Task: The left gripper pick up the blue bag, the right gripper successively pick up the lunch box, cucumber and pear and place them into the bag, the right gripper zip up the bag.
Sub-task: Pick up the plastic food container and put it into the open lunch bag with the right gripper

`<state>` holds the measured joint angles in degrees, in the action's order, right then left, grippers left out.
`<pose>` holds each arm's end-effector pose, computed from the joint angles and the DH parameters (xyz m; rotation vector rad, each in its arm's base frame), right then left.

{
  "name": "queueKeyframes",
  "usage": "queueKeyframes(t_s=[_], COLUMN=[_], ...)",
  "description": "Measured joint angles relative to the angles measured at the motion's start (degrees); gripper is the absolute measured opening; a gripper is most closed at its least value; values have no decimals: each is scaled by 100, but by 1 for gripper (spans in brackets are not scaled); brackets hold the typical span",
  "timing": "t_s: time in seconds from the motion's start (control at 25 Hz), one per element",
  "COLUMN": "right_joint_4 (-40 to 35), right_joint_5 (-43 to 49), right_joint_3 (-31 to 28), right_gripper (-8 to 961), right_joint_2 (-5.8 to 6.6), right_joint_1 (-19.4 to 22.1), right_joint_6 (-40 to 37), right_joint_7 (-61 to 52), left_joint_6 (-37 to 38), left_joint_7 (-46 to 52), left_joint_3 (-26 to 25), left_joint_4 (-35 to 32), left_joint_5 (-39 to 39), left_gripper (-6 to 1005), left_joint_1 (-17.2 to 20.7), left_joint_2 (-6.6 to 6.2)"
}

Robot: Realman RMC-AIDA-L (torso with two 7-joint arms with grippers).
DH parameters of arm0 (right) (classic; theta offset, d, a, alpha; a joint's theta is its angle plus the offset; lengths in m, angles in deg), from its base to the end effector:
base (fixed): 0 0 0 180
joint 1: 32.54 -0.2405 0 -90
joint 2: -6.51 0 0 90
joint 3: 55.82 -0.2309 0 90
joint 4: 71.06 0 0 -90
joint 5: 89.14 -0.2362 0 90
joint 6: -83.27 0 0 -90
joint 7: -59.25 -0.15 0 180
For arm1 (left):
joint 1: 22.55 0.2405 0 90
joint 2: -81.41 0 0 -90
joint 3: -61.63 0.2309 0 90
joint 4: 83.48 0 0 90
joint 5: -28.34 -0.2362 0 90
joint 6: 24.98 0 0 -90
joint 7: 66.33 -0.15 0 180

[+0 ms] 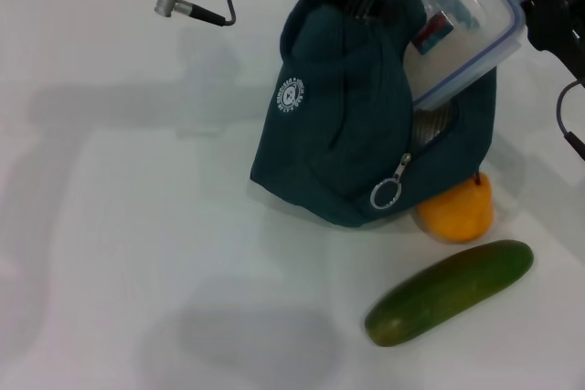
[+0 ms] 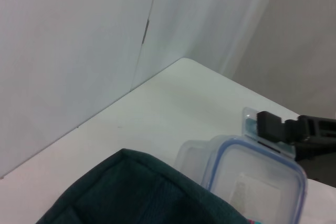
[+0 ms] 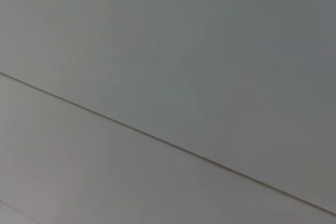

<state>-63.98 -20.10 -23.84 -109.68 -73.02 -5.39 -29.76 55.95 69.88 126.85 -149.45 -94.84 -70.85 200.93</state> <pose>0.2211 0.3613 -0.0178 -1.7737 1.4777 1.8551 -0.0516 0.4149 0.0147 -2.8040 -0.7823 -0.3052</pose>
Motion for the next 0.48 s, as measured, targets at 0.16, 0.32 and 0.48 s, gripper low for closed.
queueKeyframes(t_s=[0.16, 0.32, 0.48], right_joint_4=[-4, 10, 77], right_joint_5=[56, 363, 658], right_joint_3=[39, 54, 17], right_gripper=[166, 168, 170], right_joint_2=[0, 0, 0], right_joint_1=[-33, -212, -419], right_joint_6=[146, 346, 411], right_joint_7=[2, -21, -28], left_joint_6=[-15, -18, -17], left_joint_7=[0, -8, -14], left_joint_3=[0, 7, 8], left_joint_4=[5, 6, 5], left_joint_5=[-4, -4, -4], left_gripper=[47, 47, 47], left_joint_1=[-19, -43, -36], left_joint_2=[2, 7, 5])
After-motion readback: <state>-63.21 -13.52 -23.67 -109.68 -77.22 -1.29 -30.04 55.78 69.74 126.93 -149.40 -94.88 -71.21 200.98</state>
